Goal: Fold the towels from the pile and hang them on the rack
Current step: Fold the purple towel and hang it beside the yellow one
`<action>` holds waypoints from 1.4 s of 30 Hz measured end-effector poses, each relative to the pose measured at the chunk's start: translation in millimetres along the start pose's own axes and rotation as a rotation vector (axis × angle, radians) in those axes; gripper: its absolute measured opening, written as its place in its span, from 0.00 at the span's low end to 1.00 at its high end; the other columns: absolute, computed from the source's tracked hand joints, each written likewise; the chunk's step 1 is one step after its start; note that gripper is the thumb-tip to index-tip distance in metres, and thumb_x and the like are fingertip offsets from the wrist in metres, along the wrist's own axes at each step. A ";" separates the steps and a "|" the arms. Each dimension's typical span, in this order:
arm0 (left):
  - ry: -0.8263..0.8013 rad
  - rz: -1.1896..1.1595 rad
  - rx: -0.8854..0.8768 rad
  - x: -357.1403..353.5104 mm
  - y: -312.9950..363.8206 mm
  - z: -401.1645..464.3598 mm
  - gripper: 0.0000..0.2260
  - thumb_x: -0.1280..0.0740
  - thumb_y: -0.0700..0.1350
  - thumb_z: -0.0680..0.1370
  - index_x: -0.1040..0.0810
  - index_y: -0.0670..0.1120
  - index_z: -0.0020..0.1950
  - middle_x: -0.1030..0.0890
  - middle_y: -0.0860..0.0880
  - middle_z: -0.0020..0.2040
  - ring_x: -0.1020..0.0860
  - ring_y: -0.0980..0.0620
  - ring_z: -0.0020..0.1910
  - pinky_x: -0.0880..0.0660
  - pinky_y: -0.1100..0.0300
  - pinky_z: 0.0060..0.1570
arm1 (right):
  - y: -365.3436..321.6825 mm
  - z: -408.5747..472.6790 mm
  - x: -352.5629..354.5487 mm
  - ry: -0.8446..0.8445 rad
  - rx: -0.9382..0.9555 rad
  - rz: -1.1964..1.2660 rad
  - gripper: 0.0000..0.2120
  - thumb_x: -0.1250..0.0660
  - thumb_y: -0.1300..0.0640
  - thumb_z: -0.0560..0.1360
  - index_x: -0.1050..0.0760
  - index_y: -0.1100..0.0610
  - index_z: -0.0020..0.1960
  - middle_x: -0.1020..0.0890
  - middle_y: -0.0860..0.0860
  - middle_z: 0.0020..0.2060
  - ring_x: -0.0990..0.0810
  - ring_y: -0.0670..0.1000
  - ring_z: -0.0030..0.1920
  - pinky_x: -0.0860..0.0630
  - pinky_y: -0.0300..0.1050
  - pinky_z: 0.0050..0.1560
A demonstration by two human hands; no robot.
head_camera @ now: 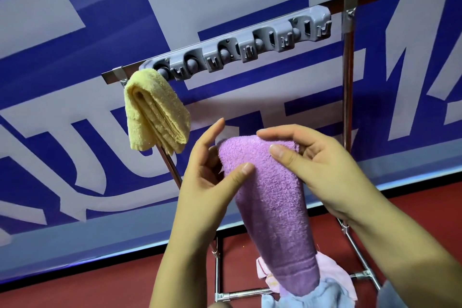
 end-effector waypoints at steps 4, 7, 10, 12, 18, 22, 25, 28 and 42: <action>-0.038 0.016 0.020 0.0 -6.7 -0.5 0.29 0.25 0.46 0.66 0.27 0.62 0.65 0.24 0.42 0.50 0.25 0.49 0.50 0.27 0.53 0.54 | -0.2 1.2 2.0 0.016 0.011 0.044 0.10 0.34 0.56 0.71 0.19 0.46 0.50 0.16 0.46 0.49 0.19 0.45 0.52 0.24 0.40 0.55; 0.017 -0.019 0.002 0.5 -9.5 0.1 0.26 0.26 0.42 0.69 0.25 0.61 0.63 0.25 0.41 0.48 0.26 0.48 0.47 0.26 0.54 0.52 | -0.6 0.7 5.2 -0.080 -0.029 0.066 0.14 0.34 0.57 0.70 0.21 0.48 0.54 0.17 0.47 0.52 0.19 0.44 0.52 0.25 0.36 0.51; 0.077 -0.015 -0.037 0.2 -9.9 1.1 0.25 0.26 0.40 0.69 0.23 0.59 0.62 0.22 0.46 0.43 0.23 0.53 0.44 0.24 0.58 0.49 | -4.2 0.9 10.8 -0.194 -0.074 -0.010 0.21 0.34 0.67 0.72 0.26 0.49 0.61 0.18 0.48 0.55 0.19 0.45 0.53 0.23 0.36 0.51; 0.101 0.012 -0.065 -1.7 -10.5 1.6 0.24 0.24 0.43 0.67 0.23 0.59 0.61 0.21 0.52 0.42 0.23 0.56 0.44 0.25 0.59 0.48 | -6.5 2.7 14.4 -0.170 -0.058 -0.099 0.25 0.35 0.71 0.73 0.27 0.46 0.60 0.19 0.48 0.54 0.19 0.45 0.51 0.22 0.39 0.53; 0.170 0.037 -0.149 -4.5 -4.5 0.3 0.20 0.25 0.44 0.67 0.22 0.57 0.57 0.21 0.53 0.51 0.23 0.57 0.50 0.25 0.54 0.55 | -4.9 2.9 13.1 -0.049 0.007 -0.183 0.26 0.33 0.70 0.72 0.26 0.41 0.58 0.17 0.45 0.52 0.18 0.45 0.52 0.24 0.42 0.57; 0.156 -0.045 -0.159 -7.5 -0.2 -0.1 0.22 0.28 0.35 0.68 0.26 0.49 0.60 0.22 0.61 0.35 0.25 0.64 0.37 0.26 0.69 0.42 | -8.0 2.8 14.9 0.061 0.061 -0.168 0.25 0.30 0.68 0.71 0.26 0.42 0.58 0.15 0.46 0.46 0.17 0.44 0.49 0.24 0.39 0.55; 0.152 -0.056 -0.184 -7.5 3.1 3.1 0.25 0.28 0.32 0.69 0.27 0.52 0.61 0.24 0.61 0.34 0.27 0.64 0.36 0.27 0.69 0.41 | -12.2 4.6 14.8 0.090 0.091 -0.121 0.22 0.29 0.66 0.69 0.25 0.45 0.57 0.15 0.46 0.47 0.18 0.43 0.47 0.24 0.36 0.53; 0.176 -0.071 -0.210 -7.2 9.1 9.1 0.24 0.28 0.35 0.68 0.25 0.56 0.59 0.26 0.54 0.41 0.27 0.58 0.41 0.26 0.63 0.47 | -16.4 7.5 15.0 0.096 0.077 0.071 0.20 0.30 0.63 0.64 0.24 0.49 0.55 0.14 0.48 0.42 0.17 0.44 0.43 0.21 0.38 0.48; -0.040 -0.221 -0.065 -20.2 12.0 25.5 0.20 0.32 0.37 0.70 0.26 0.48 0.61 0.17 0.54 0.42 0.20 0.57 0.43 0.24 0.64 0.46 | -28.1 12.8 17.5 0.094 0.027 0.375 0.20 0.34 0.66 0.64 0.25 0.54 0.54 0.15 0.50 0.35 0.17 0.44 0.38 0.22 0.36 0.38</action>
Point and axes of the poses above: each hand's wrist, its own z-axis towards the middle knuckle, its own x-axis out of the back of the hand, y = z × x, the point moved 3 cm from there along z, towards the middle knuckle
